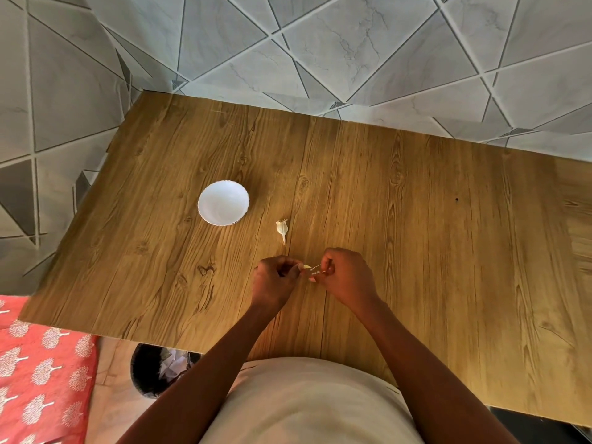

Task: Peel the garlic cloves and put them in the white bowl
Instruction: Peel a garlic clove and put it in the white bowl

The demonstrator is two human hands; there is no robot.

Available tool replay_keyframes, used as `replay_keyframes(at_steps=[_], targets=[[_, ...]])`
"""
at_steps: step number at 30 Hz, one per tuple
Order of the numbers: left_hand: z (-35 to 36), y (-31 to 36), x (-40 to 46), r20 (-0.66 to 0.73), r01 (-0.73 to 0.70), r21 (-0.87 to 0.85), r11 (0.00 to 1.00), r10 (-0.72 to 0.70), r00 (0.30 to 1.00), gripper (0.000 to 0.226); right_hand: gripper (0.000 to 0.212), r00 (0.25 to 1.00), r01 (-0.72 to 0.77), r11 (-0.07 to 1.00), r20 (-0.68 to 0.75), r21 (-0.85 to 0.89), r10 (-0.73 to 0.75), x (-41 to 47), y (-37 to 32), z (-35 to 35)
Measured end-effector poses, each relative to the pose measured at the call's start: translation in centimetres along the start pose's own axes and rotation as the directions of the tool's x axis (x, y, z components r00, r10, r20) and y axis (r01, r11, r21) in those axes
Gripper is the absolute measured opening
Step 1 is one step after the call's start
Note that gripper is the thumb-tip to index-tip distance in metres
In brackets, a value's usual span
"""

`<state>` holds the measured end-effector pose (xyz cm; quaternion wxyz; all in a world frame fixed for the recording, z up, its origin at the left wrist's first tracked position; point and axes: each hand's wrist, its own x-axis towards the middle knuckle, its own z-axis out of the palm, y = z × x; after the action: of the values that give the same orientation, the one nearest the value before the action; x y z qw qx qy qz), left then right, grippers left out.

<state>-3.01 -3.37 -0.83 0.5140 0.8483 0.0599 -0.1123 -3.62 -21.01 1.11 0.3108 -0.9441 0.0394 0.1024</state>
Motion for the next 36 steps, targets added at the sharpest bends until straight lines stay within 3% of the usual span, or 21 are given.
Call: replay_keyframes(at_steps=[2, 5, 9, 14, 17, 19, 22, 27, 32, 36], targets=[[-0.1, 0.1, 0.0, 0.008, -0.014, 0.003, 1.000, 0.014, 1.000, 0.006, 0.025, 0.996, 0.081, 0.993, 0.021, 0.085, -0.083, 0.3, -0.2, 0.0], [-0.3, 0.3, -0.1, 0.025, -0.060, 0.032, 0.998, 0.059, 0.998, 0.006, 0.015, 0.979, 0.197, 0.975, 0.037, 0.104, -0.201, 0.4, -0.4, 0.1], [-0.2, 0.7, -0.3, 0.004, -0.069, 0.051, 0.996, 0.068, 0.998, 0.008, 0.007, 0.974, 0.222, 0.970, 0.018, 0.099, -0.225, 0.3, -0.7, 0.7], [0.4, 0.5, -0.2, -0.032, 0.067, 0.048, 0.997, -0.065, 0.997, 0.025, 0.008, 0.956, 0.293, 0.956, -0.020, -0.003, -0.293, 0.1, -1.1, 1.0], [0.5, 1.0, 0.4, -0.028, 0.159, 0.006, 0.987, -0.159, 0.987, 0.021, 0.010, 0.952, 0.305, 0.950, -0.017, -0.066, -0.306, 0.1, -1.0, 1.2], [0.2, 1.4, 0.6, 0.007, 0.157, -0.025, 0.987, -0.157, 0.988, 0.016, 0.011, 0.955, 0.292, 0.956, -0.044, -0.036, -0.293, 0.1, -1.0, 1.0], [-0.4, 1.6, 0.2, 0.056, 0.035, -0.076, 0.996, -0.031, 0.998, 0.006, 0.008, 0.984, 0.169, 0.961, -0.084, 0.220, -0.154, 0.2, -1.1, 0.6], [-0.5, 1.7, -0.6, 0.058, -0.215, 0.096, 0.972, 0.210, 0.976, 0.008, 0.013, 0.994, -0.106, 0.856, 0.021, 0.507, 0.111, 0.0, -1.2, 1.1], [-0.2, 2.2, -1.3, 0.009, -0.302, 0.208, 0.930, 0.307, 0.952, 0.006, 0.007, 0.999, -0.046, 0.897, -0.003, 0.439, 0.053, -0.2, -1.3, 1.1], [-0.2, 2.2, -1.1, -0.088, -0.200, 0.192, 0.961, 0.219, 0.972, 0.006, 0.006, 0.999, -0.040, 0.908, -0.016, 0.417, 0.051, -0.1, -1.4, 1.2]])
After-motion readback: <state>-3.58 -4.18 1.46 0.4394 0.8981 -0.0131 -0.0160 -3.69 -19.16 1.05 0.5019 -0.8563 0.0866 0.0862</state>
